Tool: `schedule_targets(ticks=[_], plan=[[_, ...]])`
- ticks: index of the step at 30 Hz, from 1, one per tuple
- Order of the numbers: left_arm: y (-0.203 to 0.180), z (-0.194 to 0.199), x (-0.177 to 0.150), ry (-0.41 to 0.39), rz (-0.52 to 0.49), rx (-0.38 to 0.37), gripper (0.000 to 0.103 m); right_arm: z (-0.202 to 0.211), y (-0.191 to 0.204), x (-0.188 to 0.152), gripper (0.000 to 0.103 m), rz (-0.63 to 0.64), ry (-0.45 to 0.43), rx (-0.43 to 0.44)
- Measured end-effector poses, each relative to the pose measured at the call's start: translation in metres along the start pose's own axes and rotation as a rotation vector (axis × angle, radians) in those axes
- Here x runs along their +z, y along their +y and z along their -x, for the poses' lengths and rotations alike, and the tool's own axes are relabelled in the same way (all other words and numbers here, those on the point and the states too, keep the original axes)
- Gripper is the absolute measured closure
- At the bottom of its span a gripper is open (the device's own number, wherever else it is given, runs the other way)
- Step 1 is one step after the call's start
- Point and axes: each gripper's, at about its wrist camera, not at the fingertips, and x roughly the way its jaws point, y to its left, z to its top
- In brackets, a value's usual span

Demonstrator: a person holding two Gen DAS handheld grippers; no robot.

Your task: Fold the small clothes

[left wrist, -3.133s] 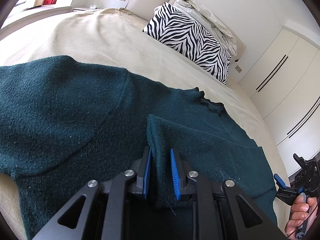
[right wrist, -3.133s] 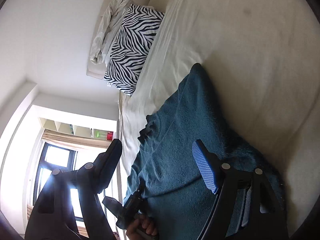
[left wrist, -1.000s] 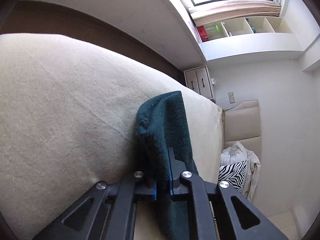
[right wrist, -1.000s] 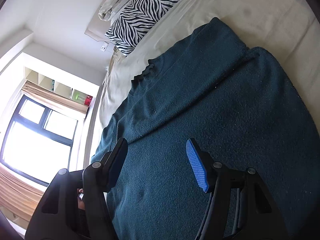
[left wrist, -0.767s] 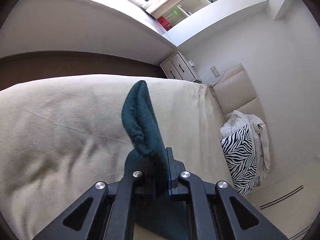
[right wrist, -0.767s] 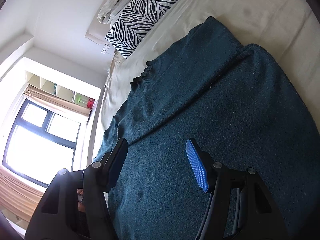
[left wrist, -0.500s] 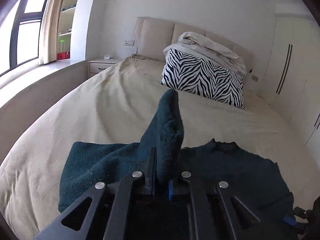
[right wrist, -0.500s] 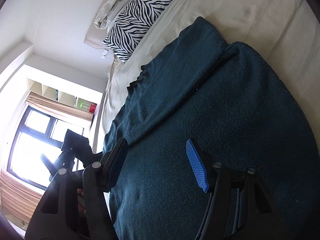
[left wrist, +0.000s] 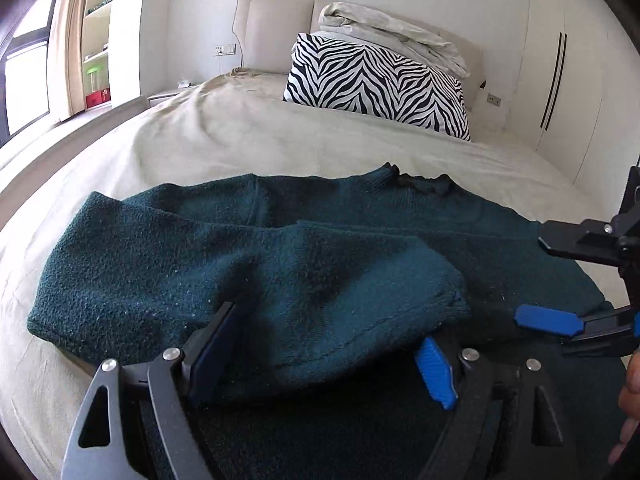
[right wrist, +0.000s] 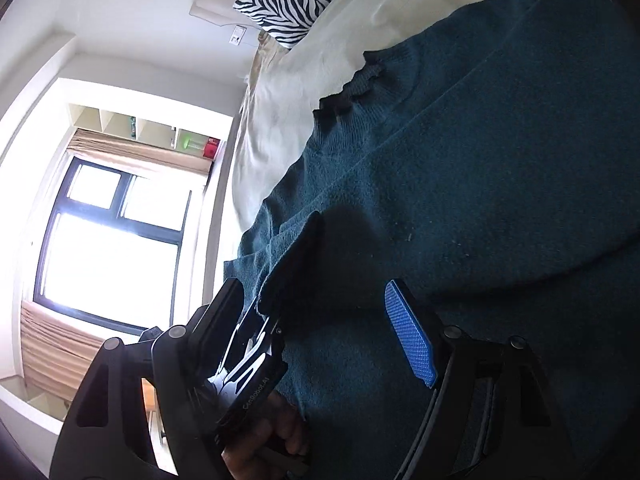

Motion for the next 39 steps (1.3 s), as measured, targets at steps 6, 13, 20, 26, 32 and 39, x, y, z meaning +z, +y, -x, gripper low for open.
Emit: schedule_targets(ticks=[6, 13, 20, 26, 32, 39], plan=[[0.023, 0.004, -0.004, -0.026, 0.106, -0.086, 0.02, -0.058, 0.022, 0.018, 0.031, -0.009, 0.078, -0.045], [0.028, 0.007, -0.005, -0.04, 0.128, -0.112, 0.02, -0.062, 0.053, 0.015, 0.047, 0.104, 0.122, -0.158], [0.033, 0.013, -0.008, -0.06, 0.16, -0.132, 0.02, -0.075, 0.046, 0.016, 0.074, 0.121, 0.149, -0.182], [0.062, 0.045, -0.018, -0.18, 0.295, -0.185, 0.019, -0.037, 0.069, 0.019, 0.096, 0.24, 0.046, -0.201], [0.095, 0.054, -0.033, -0.198, 0.459, -0.185, 0.019, 0.004, 0.075, 0.03, 0.096, 0.29, -0.038, -0.202], [0.095, 0.043, -0.034, -0.167, 0.459, -0.18, 0.019, 0.027, 0.066, 0.031, 0.096, 0.245, -0.005, -0.143]])
